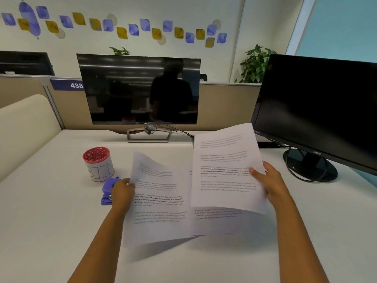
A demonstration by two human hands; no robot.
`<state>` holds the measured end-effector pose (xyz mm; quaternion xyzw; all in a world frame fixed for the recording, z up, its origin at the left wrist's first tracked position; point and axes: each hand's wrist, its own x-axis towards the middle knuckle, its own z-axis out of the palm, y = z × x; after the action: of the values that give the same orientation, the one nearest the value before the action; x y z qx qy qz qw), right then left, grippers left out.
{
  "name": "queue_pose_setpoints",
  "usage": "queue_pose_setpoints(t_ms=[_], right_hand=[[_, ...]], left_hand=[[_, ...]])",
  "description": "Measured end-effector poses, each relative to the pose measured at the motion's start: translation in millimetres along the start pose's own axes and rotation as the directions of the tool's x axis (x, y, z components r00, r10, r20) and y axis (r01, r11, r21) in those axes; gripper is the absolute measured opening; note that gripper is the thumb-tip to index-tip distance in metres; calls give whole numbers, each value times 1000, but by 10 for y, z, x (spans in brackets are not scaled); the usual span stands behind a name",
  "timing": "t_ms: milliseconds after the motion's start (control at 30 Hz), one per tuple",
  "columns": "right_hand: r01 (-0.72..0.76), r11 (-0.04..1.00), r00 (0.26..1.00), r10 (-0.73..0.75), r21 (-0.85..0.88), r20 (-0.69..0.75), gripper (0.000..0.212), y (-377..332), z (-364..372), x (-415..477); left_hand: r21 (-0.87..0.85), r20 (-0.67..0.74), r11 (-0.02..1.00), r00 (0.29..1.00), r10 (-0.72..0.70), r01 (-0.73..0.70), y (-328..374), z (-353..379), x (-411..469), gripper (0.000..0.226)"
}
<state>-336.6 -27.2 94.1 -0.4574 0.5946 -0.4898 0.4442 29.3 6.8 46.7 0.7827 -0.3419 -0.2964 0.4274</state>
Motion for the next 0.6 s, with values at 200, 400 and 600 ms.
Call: queue_pose_setpoints(t_ms=[200,400,600], right_hand=[[2,991,994,-17,136,105,40,-159,267,-65],[37,940,963,-125,340,240,39,-413,696,-158],[55,982,978,-89,179,190,32,-319,990,-194]], left_hand=[[-59,-99,976,974,204,-210,491,-437,-149,35],[-458,121,887,984,135,-65,701,-490,-114,33],[-548,365,827,925,101,126,638,-260,-78,29]])
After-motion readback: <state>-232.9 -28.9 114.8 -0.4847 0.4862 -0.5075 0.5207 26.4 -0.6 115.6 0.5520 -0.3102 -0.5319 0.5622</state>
